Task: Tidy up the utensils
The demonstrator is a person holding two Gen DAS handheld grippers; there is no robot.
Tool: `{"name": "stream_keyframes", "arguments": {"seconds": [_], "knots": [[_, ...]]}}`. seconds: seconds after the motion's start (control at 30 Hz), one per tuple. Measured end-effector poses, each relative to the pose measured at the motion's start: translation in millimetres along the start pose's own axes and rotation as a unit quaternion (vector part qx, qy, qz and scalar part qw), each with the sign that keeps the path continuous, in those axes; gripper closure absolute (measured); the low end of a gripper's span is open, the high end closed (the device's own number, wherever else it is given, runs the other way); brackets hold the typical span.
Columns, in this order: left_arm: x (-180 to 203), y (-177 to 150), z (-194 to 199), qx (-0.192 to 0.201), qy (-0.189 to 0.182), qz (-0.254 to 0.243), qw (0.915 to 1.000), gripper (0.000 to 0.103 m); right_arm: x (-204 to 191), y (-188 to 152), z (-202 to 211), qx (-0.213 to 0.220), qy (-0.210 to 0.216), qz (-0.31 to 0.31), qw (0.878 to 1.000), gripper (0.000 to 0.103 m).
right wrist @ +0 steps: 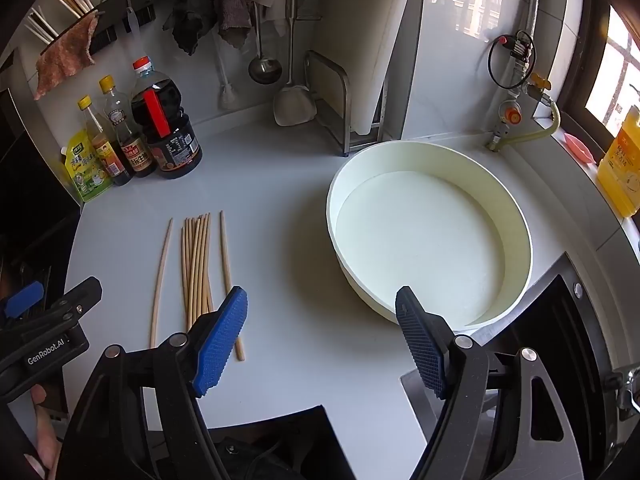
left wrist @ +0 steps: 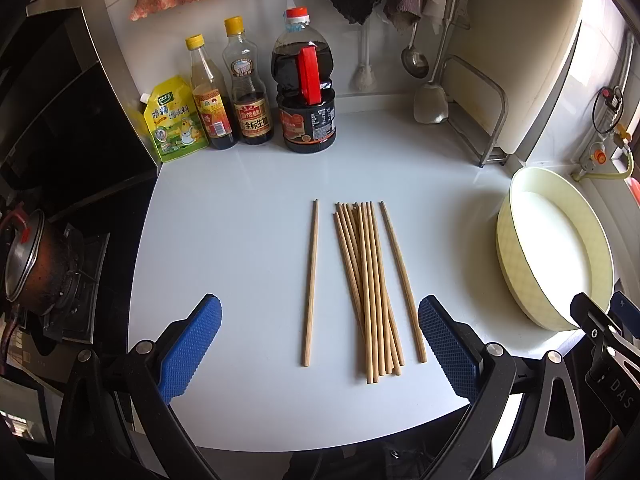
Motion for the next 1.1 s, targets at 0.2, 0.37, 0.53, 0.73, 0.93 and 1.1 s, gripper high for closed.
{"name": "stream_keyframes", "arguments": {"seconds": [0.2,0.37,0.53,0.73,0.93,1.1], "knots": [[-3.0,-0.6,3.2,0.001,0.000,0.001,1.0000,0.006,-0.1,0.0,0.4,-0.001,0.000,0.000,1.000,0.030],[-3.4,-0.7,3.6,0.002,-0.001,-0.001,1.0000,0.006,-0.2,-0.4,1.1,0.000,0.001,0.000,1.000,0.030],[-3.6,-1.4,3.8,0.003,0.000,0.000,1.0000,0.006,-0.2,-0.8,1.8,0.000,0.001,0.000,1.000,0.030],[-3.8,-1.3,4.2,0.004,0.000,-0.001,1.0000,0.006,0.1,-0.9,3.6,0.001,0.001,0.000,1.000,0.030],[-4.0,-0.9,4.6,0.005,0.000,-0.002,1.0000,0.006,-2.6,-1.2,1.3,0.001,0.001,-0.001,1.000,0.030],[-4.3,-1.0,5.0,0.005,0.000,-0.001,1.0000,0.006,-3.3,-0.8,1.8,0.001,0.001,-0.001,1.000,0.030]]}}
Point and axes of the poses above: each gripper's, at about its wrist camera, not at the fingertips, and z roughly against the way its jaws point, x to its right, y to its top, the point moved 9 cm from there along -z, roughly the way its jaws point, and after that the axes turned 14 degrees about -z, right-handed, at the moved point
